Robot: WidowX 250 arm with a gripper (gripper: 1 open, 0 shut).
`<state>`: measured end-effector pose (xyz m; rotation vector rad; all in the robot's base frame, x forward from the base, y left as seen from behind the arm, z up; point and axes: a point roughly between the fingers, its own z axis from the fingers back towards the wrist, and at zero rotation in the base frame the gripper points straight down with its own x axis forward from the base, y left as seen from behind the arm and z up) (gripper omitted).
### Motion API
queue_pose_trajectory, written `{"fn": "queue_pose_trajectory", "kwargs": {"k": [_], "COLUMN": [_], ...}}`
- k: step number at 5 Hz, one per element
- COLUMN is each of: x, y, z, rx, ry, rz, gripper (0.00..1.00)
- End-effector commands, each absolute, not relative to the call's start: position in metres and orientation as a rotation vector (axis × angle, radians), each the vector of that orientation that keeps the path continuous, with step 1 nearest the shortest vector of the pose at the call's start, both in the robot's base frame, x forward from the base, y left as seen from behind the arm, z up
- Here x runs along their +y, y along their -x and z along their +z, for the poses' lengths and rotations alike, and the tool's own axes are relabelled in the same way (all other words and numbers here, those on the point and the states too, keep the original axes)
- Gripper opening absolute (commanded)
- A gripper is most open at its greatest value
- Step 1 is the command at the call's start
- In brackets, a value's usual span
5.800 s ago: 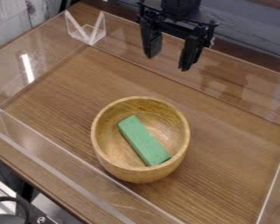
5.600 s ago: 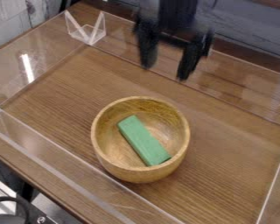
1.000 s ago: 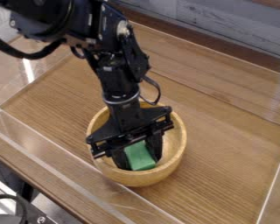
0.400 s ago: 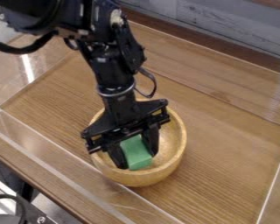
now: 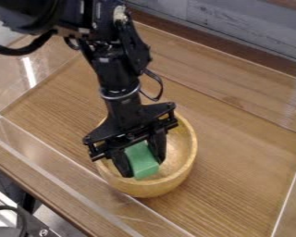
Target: Remove the green block from inside the brown bowl and put it on the table
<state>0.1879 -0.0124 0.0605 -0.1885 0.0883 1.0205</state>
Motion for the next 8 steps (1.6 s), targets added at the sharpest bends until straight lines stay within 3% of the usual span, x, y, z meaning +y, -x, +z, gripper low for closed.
{"fn": "queue_pose_trajectory", "kwargs": {"k": [1,8], "x": [-0.009,-0.002], "y": [-0.200,-0.203], "z": [0.075,0.085], "rx": [0.030,0.017], "ry": [0.218,0.249], "rz": [1.028,1.051], "gripper": [0.00,0.00]}}
